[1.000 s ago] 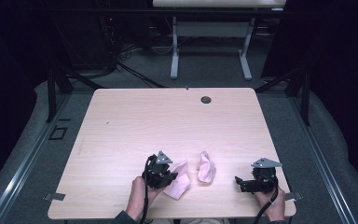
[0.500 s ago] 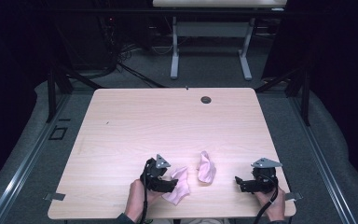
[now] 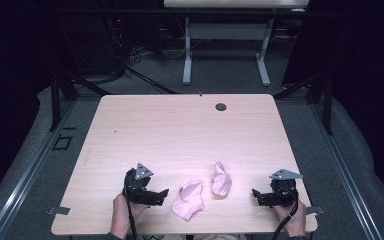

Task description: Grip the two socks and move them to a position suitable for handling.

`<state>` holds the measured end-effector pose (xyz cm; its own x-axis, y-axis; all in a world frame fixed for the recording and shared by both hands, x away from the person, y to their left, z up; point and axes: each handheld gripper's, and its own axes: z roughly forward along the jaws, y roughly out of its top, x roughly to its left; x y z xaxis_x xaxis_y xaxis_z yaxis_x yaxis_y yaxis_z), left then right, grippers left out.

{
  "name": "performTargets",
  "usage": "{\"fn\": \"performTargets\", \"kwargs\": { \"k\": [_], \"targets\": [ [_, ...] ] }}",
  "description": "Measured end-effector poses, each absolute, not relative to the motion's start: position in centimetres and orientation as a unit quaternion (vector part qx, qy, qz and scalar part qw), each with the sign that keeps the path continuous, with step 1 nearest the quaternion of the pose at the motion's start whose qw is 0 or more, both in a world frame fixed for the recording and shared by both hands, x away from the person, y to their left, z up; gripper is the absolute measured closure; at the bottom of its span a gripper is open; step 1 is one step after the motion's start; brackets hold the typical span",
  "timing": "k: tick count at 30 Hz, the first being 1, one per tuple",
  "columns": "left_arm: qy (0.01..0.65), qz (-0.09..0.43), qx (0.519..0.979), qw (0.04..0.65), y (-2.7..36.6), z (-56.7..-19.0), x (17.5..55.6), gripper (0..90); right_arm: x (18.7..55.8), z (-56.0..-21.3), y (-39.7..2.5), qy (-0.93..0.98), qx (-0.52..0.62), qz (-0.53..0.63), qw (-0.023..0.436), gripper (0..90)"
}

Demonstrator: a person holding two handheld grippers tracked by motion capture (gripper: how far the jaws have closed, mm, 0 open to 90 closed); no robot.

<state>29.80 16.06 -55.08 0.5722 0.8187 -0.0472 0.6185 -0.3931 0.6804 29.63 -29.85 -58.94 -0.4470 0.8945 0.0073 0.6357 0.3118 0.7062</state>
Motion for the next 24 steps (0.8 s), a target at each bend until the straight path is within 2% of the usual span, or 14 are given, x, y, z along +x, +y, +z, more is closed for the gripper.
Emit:
{"fn": "performTargets", "kwargs": {
  "k": [7,12,24],
  "targets": [
    [0.466,0.178,0.809,0.311,18.6,-57.3,29.7,0.4,29.8,-58.8,-29.9,0.786,0.493,0.32,0.193,0.0],
    [0.469,0.201,0.801,0.315,19.4,-58.3,29.6,0.3,29.9,-58.4,-30.4,0.778,0.499,0.345,0.166,0.0],
    [0.463,0.197,0.798,0.332,20.0,-59.2,30.0,0.3,30.4,-53.7,-26.7,0.805,0.449,0.367,0.125,0.0]
  ]
}}
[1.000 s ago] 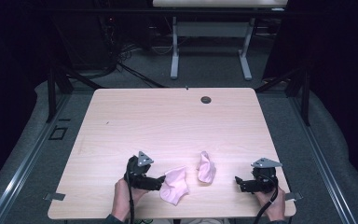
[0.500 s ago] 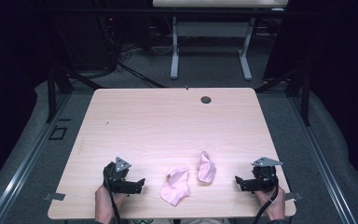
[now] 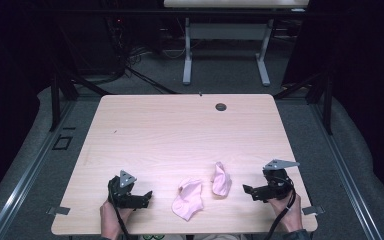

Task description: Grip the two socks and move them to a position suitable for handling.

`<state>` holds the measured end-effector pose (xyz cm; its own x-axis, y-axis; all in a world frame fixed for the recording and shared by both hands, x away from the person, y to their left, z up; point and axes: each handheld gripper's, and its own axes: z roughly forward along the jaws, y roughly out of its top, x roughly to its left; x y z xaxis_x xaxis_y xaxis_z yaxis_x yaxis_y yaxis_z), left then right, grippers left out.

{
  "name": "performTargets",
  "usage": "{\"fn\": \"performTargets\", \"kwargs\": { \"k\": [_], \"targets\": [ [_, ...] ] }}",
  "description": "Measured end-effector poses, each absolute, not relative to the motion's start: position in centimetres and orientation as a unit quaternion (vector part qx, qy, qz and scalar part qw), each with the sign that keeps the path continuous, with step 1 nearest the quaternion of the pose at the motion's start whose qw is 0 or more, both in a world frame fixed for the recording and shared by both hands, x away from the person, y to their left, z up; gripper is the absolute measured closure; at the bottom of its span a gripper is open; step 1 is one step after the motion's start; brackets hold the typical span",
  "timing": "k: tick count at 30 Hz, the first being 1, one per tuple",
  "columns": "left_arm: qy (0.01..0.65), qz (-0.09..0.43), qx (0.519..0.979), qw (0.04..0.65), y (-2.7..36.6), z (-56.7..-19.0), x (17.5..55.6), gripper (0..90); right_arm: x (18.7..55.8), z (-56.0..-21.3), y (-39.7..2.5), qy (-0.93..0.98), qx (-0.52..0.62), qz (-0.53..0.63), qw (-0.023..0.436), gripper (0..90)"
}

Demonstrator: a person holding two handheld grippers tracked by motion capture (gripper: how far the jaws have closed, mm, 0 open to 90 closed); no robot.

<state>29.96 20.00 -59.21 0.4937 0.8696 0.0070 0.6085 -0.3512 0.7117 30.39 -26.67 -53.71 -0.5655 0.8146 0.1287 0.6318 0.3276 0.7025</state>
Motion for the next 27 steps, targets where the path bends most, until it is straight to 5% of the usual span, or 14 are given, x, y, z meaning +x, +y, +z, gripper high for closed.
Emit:
{"fn": "performTargets", "kwargs": {
  "k": [5,13,23,27],
  "targets": [
    [0.463,0.197,0.797,0.333,20.0,-59.2,30.0,0.3,31.2,-52.6,-23.9,0.823,0.417,0.368,0.118,0.3],
    [0.465,0.198,0.796,0.332,20.0,-59.2,30.0,0.3,33.4,-52.6,-19.8,0.849,0.395,0.337,0.096,17.2],
    [0.465,0.199,0.796,0.333,19.9,-59.2,30.0,0.3,35.6,-55.2,-17.6,0.865,0.393,0.303,0.07,59.0],
    [0.465,0.199,0.796,0.333,20.0,-59.2,30.0,0.3,35.4,-55.8,-17.2,0.873,0.387,0.287,0.075,67.3]
  ]
}}
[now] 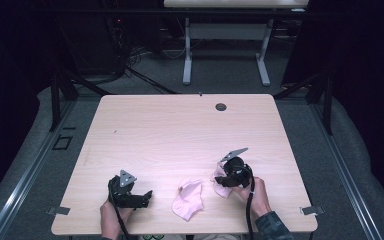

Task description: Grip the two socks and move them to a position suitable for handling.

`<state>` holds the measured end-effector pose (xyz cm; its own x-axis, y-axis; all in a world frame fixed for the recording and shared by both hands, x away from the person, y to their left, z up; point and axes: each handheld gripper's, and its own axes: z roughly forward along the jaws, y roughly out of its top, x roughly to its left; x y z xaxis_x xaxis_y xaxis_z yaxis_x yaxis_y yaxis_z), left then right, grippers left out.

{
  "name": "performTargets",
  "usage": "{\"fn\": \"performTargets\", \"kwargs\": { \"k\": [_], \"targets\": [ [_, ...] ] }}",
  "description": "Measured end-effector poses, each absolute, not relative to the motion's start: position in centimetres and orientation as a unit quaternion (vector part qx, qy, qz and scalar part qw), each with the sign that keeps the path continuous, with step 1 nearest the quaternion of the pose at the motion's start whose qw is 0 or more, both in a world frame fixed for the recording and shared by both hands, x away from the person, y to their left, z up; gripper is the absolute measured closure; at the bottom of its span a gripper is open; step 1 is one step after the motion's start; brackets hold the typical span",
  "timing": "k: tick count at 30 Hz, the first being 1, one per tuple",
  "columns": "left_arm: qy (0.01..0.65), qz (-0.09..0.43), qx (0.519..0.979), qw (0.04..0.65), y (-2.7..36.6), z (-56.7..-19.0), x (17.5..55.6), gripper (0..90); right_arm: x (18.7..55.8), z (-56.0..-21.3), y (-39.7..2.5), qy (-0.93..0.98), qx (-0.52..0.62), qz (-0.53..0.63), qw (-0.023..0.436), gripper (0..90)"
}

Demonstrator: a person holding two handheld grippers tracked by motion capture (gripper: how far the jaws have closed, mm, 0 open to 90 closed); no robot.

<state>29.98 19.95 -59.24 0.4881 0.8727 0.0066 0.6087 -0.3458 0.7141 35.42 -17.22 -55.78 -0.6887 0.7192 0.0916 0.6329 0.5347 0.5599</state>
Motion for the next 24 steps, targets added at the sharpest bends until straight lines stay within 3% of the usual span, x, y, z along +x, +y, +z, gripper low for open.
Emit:
{"fn": "performTargets", "kwargs": {
  "k": [3,6,18,24],
  "targets": [
    [0.465,0.199,0.796,0.333,19.9,-59.2,30.0,0.3,35.3,-56.1,-17.2,0.875,0.384,0.286,0.075,77.3],
    [0.465,0.198,0.796,0.332,20.0,-59.2,30.0,0.3,35.4,-56.0,-17.2,0.869,0.385,0.301,0.078,81.7],
    [0.465,0.199,0.796,0.332,20.0,-59.2,30.0,0.4,37.1,-52.4,-14.9,0.88,0.341,0.316,0.099,82.2],
    [0.466,0.199,0.796,0.331,20.0,-59.2,30.0,0.4,38.8,-51.8,-12.0,0.901,0.291,0.312,0.083,82.0]
  ]
}}
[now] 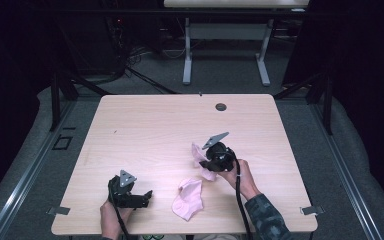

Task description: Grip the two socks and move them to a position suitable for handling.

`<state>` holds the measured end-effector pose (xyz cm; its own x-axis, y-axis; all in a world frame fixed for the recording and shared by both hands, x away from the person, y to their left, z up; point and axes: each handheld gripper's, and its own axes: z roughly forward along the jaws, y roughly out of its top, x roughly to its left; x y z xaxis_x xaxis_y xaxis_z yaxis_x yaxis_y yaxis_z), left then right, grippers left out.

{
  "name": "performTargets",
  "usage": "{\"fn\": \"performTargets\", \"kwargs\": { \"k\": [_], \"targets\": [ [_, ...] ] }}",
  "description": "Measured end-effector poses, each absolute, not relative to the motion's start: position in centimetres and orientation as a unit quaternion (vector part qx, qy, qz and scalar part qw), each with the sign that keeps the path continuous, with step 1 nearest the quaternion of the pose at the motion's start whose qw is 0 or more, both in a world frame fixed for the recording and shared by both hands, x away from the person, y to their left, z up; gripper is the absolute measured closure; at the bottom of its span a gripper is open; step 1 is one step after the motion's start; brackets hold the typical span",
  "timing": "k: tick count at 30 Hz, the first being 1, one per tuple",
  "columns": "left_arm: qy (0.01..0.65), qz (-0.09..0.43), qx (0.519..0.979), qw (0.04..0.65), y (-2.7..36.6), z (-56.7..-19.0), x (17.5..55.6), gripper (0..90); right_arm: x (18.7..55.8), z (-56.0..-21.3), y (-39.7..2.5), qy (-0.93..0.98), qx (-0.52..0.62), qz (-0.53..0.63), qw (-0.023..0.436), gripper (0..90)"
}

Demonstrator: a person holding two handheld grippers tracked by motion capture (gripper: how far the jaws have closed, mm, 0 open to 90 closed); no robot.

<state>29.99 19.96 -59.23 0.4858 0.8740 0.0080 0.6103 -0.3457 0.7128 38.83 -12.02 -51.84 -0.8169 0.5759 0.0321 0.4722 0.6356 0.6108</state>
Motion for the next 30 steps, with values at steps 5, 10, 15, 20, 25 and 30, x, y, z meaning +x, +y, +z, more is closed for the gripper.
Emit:
{"fn": "performTargets", "kwargs": {
  "k": [5,10,15,20,25,30],
  "targets": [
    [0.471,0.199,0.793,0.33,19.9,-59.2,30.0,0.4,40.4,-53.5,-10.5,0.908,0.29,0.294,0.071,79.7],
    [0.471,0.199,0.793,0.331,19.9,-59.2,30.0,0.4,40.6,-54.4,-10.6,0.898,0.313,0.3,0.073,49.2],
    [0.471,0.199,0.793,0.331,19.9,-59.2,30.0,0.5,39.2,-52.5,-12.2,0.875,0.336,0.332,0.102,26.6],
    [0.471,0.199,0.793,0.331,19.9,-59.2,30.0,0.5,37.9,-51.5,-13.4,0.862,0.355,0.347,0.102,19.9],
    [0.472,0.199,0.793,0.331,19.9,-59.2,30.0,0.5,35.8,-51.3,-14.8,0.861,0.367,0.34,0.092,13.7],
    [0.471,0.199,0.793,0.331,19.9,-59.2,30.0,0.5,33.2,-52.2,-16.0,0.859,0.381,0.333,0.077,6.7]
  ]
}}
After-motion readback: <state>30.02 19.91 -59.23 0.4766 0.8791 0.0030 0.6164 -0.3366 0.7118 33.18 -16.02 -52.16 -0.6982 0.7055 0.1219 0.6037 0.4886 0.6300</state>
